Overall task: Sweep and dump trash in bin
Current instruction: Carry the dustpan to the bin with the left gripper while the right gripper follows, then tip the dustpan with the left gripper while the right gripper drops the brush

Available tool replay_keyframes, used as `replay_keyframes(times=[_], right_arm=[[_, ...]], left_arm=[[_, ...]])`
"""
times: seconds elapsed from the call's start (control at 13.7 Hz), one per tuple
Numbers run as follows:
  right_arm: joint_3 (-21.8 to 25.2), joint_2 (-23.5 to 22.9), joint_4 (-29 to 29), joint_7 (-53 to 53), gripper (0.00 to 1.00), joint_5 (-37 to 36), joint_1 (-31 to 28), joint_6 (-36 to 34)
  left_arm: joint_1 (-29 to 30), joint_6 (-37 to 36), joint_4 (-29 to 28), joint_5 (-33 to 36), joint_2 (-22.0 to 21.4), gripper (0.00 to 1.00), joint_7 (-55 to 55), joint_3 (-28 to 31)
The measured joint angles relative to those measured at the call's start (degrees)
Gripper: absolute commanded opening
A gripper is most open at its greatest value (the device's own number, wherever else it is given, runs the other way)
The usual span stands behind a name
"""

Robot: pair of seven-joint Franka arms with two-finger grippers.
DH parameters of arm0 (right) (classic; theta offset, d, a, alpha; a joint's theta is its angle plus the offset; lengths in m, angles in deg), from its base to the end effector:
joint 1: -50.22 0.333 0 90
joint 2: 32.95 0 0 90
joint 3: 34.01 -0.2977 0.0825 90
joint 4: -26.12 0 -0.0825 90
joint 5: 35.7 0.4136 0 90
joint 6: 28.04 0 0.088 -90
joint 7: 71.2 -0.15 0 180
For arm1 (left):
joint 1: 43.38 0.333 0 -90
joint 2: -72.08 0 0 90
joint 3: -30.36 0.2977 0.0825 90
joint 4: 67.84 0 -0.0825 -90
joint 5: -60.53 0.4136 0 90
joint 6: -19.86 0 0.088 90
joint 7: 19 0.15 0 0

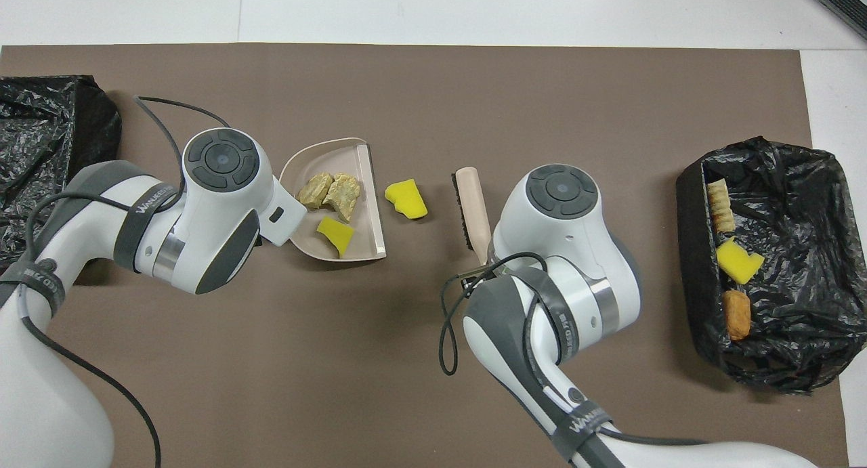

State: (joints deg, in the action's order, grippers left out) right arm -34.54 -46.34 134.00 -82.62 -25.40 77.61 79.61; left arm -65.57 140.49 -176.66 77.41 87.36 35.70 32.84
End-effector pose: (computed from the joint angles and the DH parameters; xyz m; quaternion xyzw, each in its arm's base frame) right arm 0.5176 0.2977 0.2945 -0.9839 -0.1051 0.1391 0.0382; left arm 0.5990 -0.1890 0.2833 -0.7390 0.6604 0.0678 0.1146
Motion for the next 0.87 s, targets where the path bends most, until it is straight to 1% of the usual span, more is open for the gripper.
replay_keyframes(times=[0.15,0.29,0.44,0.73,0.87], right_arm=[[-0.2,-3.7,-2.0,-2.1,0.0,0.9,2.3,2.3],[-0.4,-6.2,-2.5,-2.7,0.0,4.5,4.6,5.1],[-0.4,-6.7,-2.8,-2.7,0.0,8.9,6.0,6.7],[-0.5,-6.7,-2.9,-2.7,0.0,24.3,7.8,10.8],[-0.5,-6.6,-3.4,-2.8,0.0,26.7,9.3,12.4]], left_arm=[[-0.1,0.0,-0.1,0.0,0.0,0.0,0.0,0.0],[-0.1,-0.1,-0.1,0.0,0.0,0.0,0.0,0.0],[-0.1,-0.1,-0.1,0.0,0.0,0.0,0.0,0.0],[-0.1,-0.2,-0.2,0.0,0.0,0.0,0.1,0.0],[-0.1,-0.2,-0.2,0.0,0.0,0.0,1.7,0.1]])
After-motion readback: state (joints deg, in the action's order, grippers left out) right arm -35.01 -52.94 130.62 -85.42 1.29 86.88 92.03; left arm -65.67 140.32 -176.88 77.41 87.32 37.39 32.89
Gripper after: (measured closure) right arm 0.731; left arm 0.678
